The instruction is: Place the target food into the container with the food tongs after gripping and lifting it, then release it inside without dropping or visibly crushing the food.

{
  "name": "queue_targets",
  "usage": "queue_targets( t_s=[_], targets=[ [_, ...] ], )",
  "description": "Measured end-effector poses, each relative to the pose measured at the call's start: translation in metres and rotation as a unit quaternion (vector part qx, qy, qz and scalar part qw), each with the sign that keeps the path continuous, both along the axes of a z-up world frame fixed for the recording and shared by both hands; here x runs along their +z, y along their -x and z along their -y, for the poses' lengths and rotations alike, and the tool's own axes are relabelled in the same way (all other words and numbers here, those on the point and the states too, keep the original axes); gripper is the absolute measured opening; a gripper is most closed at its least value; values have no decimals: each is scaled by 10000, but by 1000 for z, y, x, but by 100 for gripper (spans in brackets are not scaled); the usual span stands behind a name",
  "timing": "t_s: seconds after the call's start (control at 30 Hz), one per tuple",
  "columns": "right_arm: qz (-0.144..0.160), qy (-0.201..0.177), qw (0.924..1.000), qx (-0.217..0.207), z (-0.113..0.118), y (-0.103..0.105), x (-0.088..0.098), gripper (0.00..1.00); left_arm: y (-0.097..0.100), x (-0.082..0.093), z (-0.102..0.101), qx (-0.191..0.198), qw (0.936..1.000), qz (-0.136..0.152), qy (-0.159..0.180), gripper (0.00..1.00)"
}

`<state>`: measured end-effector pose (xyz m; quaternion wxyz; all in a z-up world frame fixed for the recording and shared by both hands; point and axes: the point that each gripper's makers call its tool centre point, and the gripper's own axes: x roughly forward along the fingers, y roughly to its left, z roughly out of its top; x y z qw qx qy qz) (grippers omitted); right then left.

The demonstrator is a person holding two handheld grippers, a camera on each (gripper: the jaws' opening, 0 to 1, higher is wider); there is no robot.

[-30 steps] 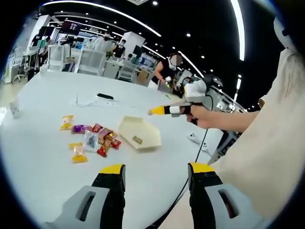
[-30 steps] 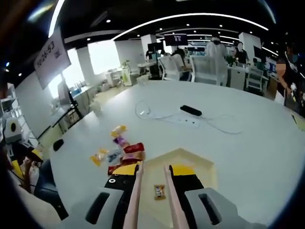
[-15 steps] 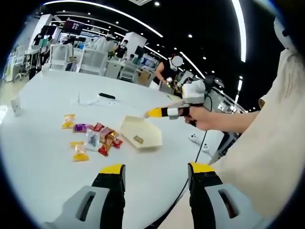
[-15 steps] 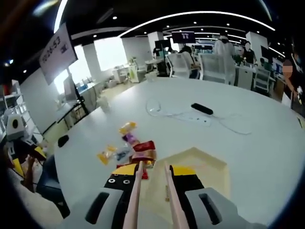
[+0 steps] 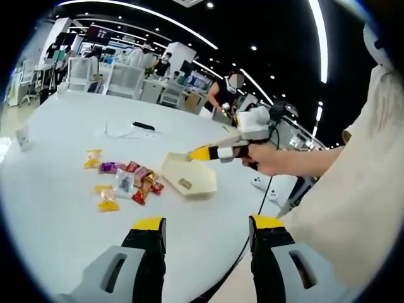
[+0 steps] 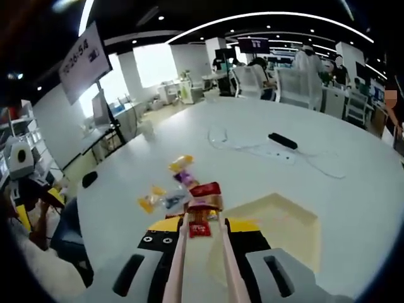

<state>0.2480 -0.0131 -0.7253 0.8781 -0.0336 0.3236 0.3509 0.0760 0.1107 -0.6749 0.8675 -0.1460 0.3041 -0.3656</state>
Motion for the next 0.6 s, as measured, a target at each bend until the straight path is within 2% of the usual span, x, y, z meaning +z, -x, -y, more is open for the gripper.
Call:
queue_targets(
  t_s=[0.6],
  targets=[
    [-100,64,9998,172,-11,0,-10,26,-4,-2,-1,41,10000,-18,8,52]
  ],
)
